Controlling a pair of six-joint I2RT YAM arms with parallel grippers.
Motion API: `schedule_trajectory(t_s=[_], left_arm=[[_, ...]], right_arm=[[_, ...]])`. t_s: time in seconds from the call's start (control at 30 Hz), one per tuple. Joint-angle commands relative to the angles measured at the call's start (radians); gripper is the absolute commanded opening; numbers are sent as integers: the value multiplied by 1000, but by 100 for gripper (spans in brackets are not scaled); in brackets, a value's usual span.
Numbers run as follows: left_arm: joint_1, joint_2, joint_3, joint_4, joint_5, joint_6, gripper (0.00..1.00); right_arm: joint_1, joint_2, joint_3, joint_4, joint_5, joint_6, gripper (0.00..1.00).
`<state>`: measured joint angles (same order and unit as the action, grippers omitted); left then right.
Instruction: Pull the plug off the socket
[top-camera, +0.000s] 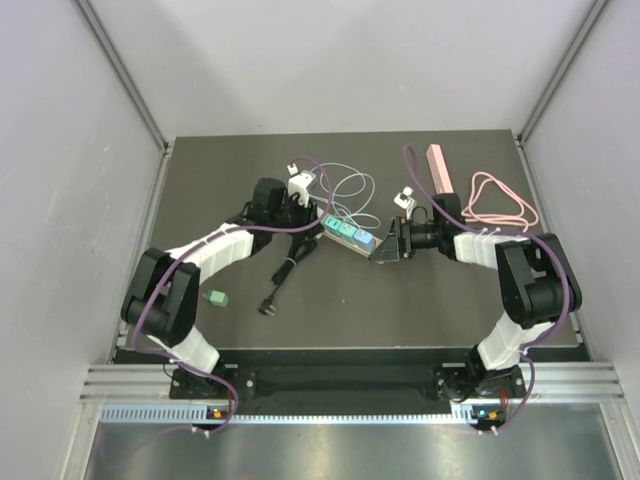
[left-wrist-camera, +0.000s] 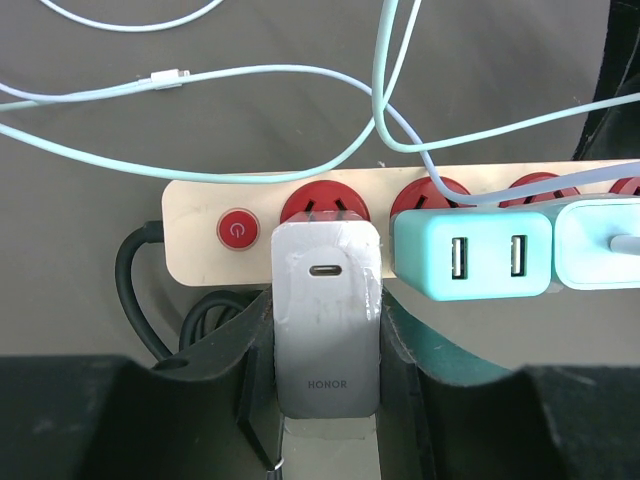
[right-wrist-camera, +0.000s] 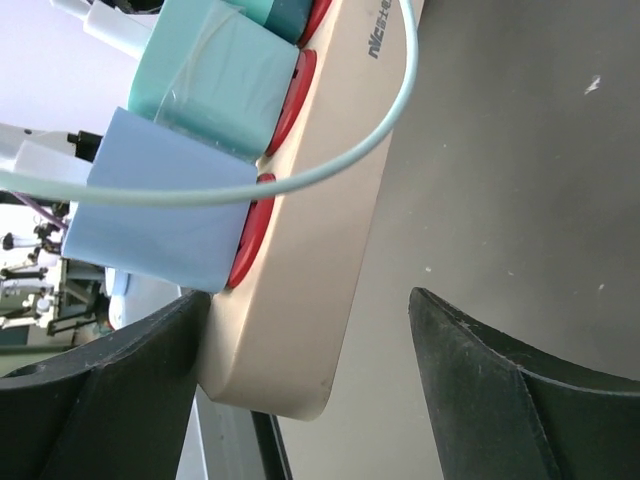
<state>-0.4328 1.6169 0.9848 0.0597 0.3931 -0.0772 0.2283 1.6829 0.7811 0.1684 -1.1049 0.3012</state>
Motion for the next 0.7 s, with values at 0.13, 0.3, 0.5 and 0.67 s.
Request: schedule_trajectory(t_s=[0.13,0.3,0.5,0.67], left_arm=[[-32,-94,29,158,119,69,0],[-55,-98,46,149,101,117,0],[-63,-101,58,154,89,142,0],[-75,-100,69,167,76,133,0]], right_arm=[[14,4,38,40,-18,7,76],[19,9,38,49,-23,18,65],[22,14,40,54,-30,29,43],[23,20,44,60,-44,39,18]])
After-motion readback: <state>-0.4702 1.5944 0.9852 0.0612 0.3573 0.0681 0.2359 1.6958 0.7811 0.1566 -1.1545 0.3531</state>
